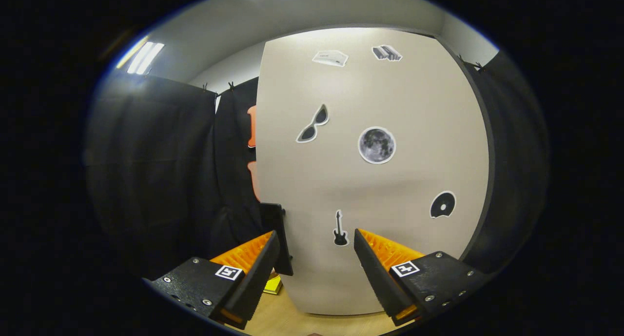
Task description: Open the shoe cabinet door, grab the shoes and put them into the shoe cabinet, then close the shoe cabinet door.
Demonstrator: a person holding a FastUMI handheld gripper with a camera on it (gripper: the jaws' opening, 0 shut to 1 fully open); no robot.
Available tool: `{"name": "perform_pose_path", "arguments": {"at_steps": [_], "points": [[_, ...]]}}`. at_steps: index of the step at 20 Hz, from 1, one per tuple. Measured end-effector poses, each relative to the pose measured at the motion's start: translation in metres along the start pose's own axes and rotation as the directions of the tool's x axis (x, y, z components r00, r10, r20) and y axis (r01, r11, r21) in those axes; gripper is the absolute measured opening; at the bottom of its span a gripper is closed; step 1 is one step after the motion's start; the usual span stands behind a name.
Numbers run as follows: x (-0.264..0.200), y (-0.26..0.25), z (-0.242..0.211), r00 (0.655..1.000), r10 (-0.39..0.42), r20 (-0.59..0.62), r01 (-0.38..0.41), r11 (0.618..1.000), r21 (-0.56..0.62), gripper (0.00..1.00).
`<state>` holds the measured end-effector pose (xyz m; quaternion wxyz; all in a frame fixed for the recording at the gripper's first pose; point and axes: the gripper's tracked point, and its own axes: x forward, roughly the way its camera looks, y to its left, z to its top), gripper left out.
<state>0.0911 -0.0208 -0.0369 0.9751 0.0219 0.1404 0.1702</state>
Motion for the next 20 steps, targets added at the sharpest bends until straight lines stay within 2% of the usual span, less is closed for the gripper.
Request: {"name": "perform_pose_path", "arguments": {"at_steps": [7,10,13,17,20], "points": [[-0.055,-0.054,0.021,0.991,-0.131,0.040,0.132,0.991,-0.034,0.95],[-0.081,-0.077,0.027,0.980,-0.194,0.052,0.195,0.981,-0.016,0.95],[-0.108,-0.091,0.026,0.974,-0.219,0.049,0.219,0.976,0.010,0.95],[-0.142,-0.112,0.029,0.951,-0.303,0.056,0.302,0.953,0.021,0.95],[-0.160,-0.108,0.038,0.954,-0.290,0.070,0.289,0.957,0.019,0.95]]}}
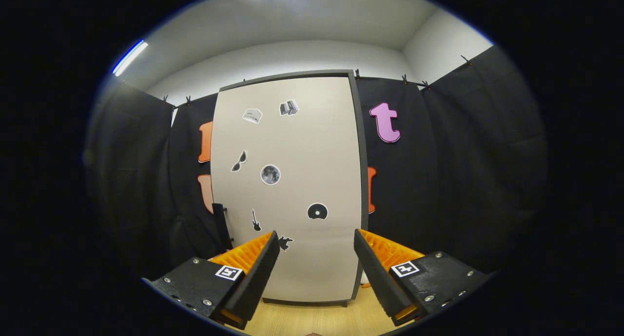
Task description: Open the shoe cabinet door, grab the shoes and put them into the shoe cabinet, then close the shoe cabinet door.
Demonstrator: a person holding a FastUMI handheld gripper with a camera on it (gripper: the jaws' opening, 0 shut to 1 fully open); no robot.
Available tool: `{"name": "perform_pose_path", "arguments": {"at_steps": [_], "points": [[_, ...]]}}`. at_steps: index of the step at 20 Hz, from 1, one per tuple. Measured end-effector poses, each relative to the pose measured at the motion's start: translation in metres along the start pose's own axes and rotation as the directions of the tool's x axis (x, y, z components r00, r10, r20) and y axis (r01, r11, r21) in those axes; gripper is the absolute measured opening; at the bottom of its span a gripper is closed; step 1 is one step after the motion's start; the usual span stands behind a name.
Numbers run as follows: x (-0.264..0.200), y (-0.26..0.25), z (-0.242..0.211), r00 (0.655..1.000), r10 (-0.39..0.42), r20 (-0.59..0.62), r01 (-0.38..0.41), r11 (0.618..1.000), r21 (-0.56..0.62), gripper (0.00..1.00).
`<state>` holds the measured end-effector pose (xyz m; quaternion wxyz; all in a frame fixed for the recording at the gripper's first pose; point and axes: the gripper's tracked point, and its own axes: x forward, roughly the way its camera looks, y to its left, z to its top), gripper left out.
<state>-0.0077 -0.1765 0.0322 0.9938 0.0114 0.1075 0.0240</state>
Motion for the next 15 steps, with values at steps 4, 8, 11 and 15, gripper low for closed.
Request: {"name": "perform_pose_path", "arguments": {"at_steps": [4,8,11,15], "points": [[-0.022,-0.006,0.021,0.999,-0.008,0.050,0.008,1.000,-0.005,0.95],[-0.031,-0.006,0.030,0.996,-0.016,0.087,0.017,1.000,-0.014,0.95],[-0.035,-0.002,0.033,0.996,-0.013,0.088,0.016,0.999,-0.036,0.95],[-0.045,0.005,0.043,0.993,0.007,0.120,0.002,0.997,-0.076,0.95]]}}
